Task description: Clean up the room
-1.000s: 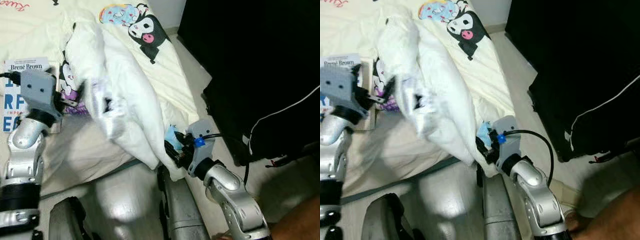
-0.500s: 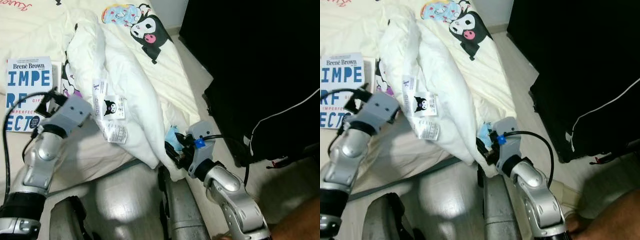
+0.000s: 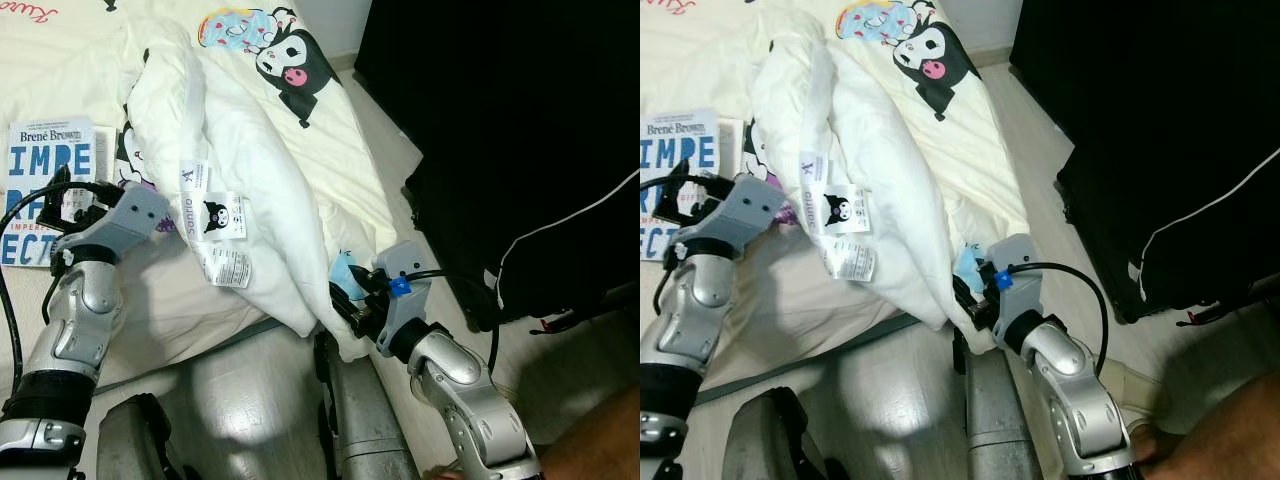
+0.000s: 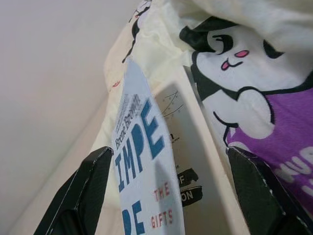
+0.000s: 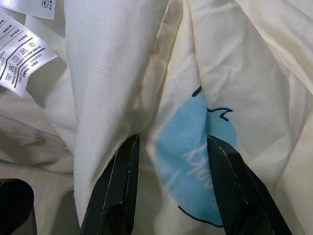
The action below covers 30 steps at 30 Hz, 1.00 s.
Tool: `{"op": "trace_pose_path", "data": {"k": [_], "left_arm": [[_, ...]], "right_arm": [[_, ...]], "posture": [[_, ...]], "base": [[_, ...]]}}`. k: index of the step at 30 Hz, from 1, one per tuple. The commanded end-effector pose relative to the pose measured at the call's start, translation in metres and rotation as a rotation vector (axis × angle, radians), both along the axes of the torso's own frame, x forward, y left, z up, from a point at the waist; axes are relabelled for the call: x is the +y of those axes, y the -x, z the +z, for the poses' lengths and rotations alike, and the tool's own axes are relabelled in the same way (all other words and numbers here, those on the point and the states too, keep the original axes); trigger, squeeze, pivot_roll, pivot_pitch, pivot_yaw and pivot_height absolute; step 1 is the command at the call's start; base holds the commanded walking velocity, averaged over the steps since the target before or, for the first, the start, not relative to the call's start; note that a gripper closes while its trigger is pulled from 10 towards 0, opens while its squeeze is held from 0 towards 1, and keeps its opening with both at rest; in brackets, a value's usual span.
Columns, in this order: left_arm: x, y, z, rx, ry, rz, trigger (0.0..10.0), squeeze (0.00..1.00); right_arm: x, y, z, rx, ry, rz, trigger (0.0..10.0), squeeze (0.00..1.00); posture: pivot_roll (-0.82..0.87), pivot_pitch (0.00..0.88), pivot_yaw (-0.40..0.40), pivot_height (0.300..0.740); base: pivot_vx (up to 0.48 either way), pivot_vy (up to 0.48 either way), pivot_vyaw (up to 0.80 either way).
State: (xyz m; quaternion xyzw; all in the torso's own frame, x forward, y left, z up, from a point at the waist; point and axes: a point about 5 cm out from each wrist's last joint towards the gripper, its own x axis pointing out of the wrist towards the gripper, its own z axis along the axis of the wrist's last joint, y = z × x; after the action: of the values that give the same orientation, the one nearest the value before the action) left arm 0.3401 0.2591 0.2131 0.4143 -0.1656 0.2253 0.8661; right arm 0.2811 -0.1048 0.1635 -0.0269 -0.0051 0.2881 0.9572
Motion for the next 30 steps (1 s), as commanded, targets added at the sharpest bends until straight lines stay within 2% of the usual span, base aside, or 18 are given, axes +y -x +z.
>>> {"op": "trace_pose_path", "data": {"k": [1, 7, 8, 9, 10, 11, 13, 17, 20, 24, 30], "left_arm": [[-0.002, 0.004, -0.010, 0.011, 0.025, -0.011, 10.0, 0.00], [-0.002, 0.008, -0.018, 0.025, 0.006, -0.014, 10.0, 0.00], [0.002, 0.010, -0.029, 0.075, -0.003, 0.005, 10.0, 0.00], [0.002, 0.010, -0.029, 0.075, -0.003, 0.005, 10.0, 0.00], [0.005, 0.011, -0.044, 0.144, -0.005, 0.031, 10.0, 0.00], [0.005, 0.011, -0.044, 0.144, -0.005, 0.031, 10.0, 0.00], [0.011, 0.011, -0.064, 0.247, -0.002, 0.079, 10.0, 0.00], [0.018, 0.007, -0.067, 0.268, 0.011, 0.140, 10.0, 0.00], [0.024, 0.002, -0.070, 0.290, 0.063, 0.200, 10.0, 0.00], [0.018, -0.004, -0.070, 0.299, 0.076, 0.207, 10.0, 0.00], [0.001, -0.011, -0.077, 0.307, 0.093, 0.190, 10.0, 0.00]], "right_arm": [[-0.003, 0.002, -0.006, 0.022, -0.003, -0.007, 10.0, 0.00], [-0.003, 0.002, -0.007, 0.024, -0.003, -0.004, 10.0, 0.00], [-0.003, 0.002, -0.007, 0.023, -0.004, -0.003, 10.0, 0.00], [-0.003, 0.002, -0.007, 0.023, -0.004, -0.003, 10.0, 0.00], [-0.003, 0.001, -0.006, 0.022, -0.005, -0.003, 10.0, 0.00], [-0.003, 0.001, -0.006, 0.022, -0.005, -0.003, 10.0, 0.00], [-0.003, 0.001, -0.006, 0.019, -0.006, -0.006, 10.0, 0.00], [-0.004, 0.001, -0.006, 0.020, -0.004, -0.011, 10.0, 0.00], [-0.005, 0.002, -0.006, 0.022, -0.002, -0.015, 10.0, 0.00], [-0.006, 0.004, -0.006, 0.022, -0.002, -0.017, 10.0, 0.00], [-0.006, 0.004, -0.006, 0.022, -0.006, -0.023, 10.0, 0.00]], "posture": [[-0.34, 0.431, -0.100, 0.520], [-0.33, 0.427, -0.099, 0.520], [-0.33, 0.426, -0.098, 0.520], [-0.33, 0.426, -0.098, 0.520], [-0.33, 0.425, -0.098, 0.520], [-0.33, 0.425, -0.098, 0.520], [-0.33, 0.427, -0.099, 0.520], [-0.34, 0.429, -0.100, 0.520], [-0.35, 0.431, -0.101, 0.520], [-0.35, 0.434, -0.098, 0.520], [-0.35, 0.437, -0.097, 0.520]], "base": [[0.000, 0.000, 0.00], [0.000, 0.000, 0.00], [0.000, 0.000, 0.00], [0.000, 0.000, 0.00], [0.000, 0.000, 0.00], [0.000, 0.000, 0.00], [0.000, 0.000, 0.00], [0.000, 0.000, 0.00], [0.000, 0.000, 0.00], [0.000, 0.000, 0.00], [0.000, 0.000, 0.00]]}}
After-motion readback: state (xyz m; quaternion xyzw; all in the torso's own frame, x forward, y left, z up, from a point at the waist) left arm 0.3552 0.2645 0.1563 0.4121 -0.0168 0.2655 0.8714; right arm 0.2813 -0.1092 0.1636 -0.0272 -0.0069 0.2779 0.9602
